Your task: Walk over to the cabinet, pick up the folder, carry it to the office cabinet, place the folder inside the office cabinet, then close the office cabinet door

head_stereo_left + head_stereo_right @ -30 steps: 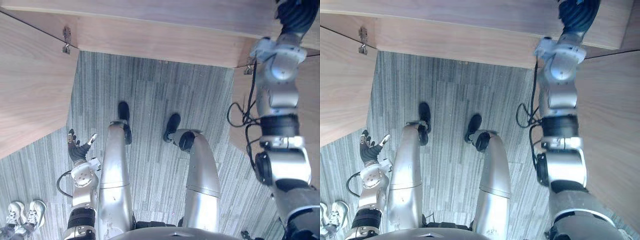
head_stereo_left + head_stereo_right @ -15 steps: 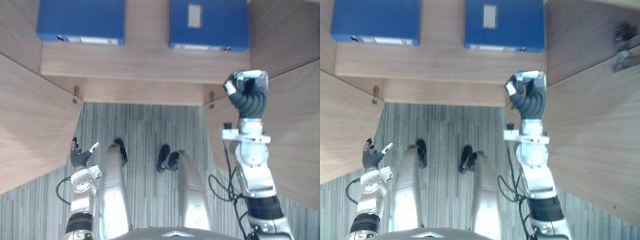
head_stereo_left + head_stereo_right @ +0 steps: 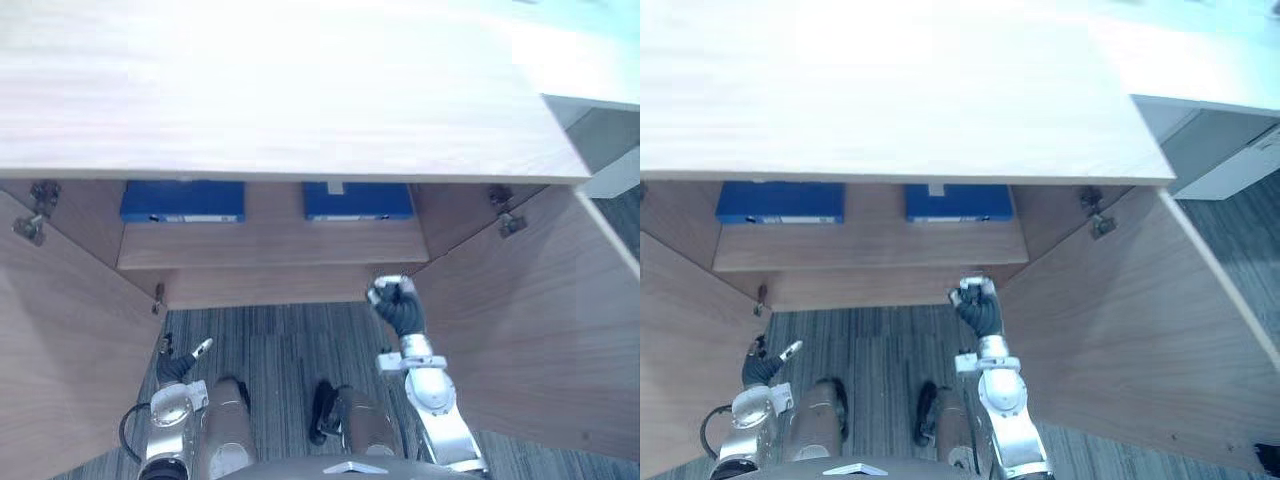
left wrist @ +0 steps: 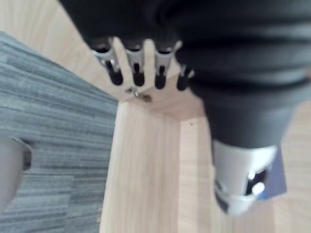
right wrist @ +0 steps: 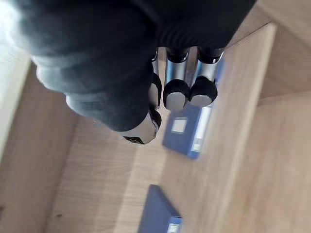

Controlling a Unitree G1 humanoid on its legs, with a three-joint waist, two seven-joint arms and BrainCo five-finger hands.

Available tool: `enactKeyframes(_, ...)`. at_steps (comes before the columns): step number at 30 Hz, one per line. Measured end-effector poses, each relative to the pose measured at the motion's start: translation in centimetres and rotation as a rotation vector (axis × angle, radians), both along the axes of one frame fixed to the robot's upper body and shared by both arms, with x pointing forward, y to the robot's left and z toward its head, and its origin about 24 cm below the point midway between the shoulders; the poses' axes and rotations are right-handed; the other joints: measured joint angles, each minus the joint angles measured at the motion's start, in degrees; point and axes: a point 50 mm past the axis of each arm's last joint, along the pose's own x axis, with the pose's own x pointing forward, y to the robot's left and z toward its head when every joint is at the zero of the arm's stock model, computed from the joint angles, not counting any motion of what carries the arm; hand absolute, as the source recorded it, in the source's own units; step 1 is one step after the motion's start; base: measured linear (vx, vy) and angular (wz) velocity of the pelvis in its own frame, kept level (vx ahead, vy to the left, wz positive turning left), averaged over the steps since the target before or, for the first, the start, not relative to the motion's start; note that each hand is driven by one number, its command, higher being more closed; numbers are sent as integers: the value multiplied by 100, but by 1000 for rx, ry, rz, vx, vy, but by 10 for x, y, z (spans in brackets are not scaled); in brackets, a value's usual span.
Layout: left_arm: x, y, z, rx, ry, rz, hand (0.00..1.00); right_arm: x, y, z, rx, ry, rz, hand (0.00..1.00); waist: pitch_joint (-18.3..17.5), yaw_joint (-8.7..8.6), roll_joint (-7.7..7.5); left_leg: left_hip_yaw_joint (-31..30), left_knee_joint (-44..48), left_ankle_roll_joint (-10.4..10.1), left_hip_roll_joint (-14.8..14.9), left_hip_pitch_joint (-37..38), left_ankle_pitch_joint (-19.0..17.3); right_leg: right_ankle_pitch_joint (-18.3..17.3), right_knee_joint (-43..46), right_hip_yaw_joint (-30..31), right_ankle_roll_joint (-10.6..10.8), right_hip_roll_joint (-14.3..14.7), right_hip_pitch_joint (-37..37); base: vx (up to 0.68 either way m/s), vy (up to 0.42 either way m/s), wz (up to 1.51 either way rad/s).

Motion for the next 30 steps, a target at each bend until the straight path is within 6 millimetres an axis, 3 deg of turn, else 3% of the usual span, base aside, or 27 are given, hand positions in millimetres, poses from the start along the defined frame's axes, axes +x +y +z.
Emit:
enactKeyframes(1, -7, -4, -9, 5, 58, -37, 0, -5, -1, -28, -6, 129, -29, 100, -78, -18, 31, 94, -409, -23, -35, 317, 152, 224, -496, 64, 22, 68, 310, 89, 15, -17)
enactKeyframes(6, -18, -8, -20, 11, 138, -83, 0, -21, -15, -80, -55, 391, -95, 100, -220, -105, 129, 239, -1405, -28, -219, 932, 584, 822, -1716, 114, 76, 145, 966, 72, 7, -10)
enactKeyframes(7, -20, -8, -22, 13, 154, -91, 0, -27, -20, -91, -69, 451, -114, 0, -263, -118, 151, 265, -1687, -26, -292, 1088, 729, 989, -2032, 114, 89, 145, 1144, 66, 11, -1)
enactKeyframes(12, -30, -9, -29, 7, 208, -115, 0, -46, -34, -120, -94, 624, -194, 0, -391, -121, 204, 409, -2623, -14, -537, 1680, 1192, 1411, -2801, 167, 117, 119, 1616, 17, 5, -3)
enactKeyframes(20, -50, -13, -39, -12, 291, -119, 0, -60, -49, -135, -62, 732, -290, 0, -493, -124, 209, 530, -3583, -73, -742, 2232, 1673, 1604, -3156, 373, 105, 106, 1745, -77, 3, -10)
enactKeyframes(25, -67, -13, -47, -26, 359, -110, 0, -68, -57, -139, -45, 766, -356, 0, -535, -147, 190, 511, -3892, -117, -849, 2579, 1707, 1647, -3255, 453, 117, 81, 1932, -42, 20, -11)
enactKeyframes(30, -70, -13, -48, -23, 374, -114, 0, -73, -63, -140, -9, 776, -407, 0, -579, -175, 191, 524, -4027, -114, -894, 2678, 1706, 1684, -3332, 578, 166, 66, 1977, 2, 21, -10)
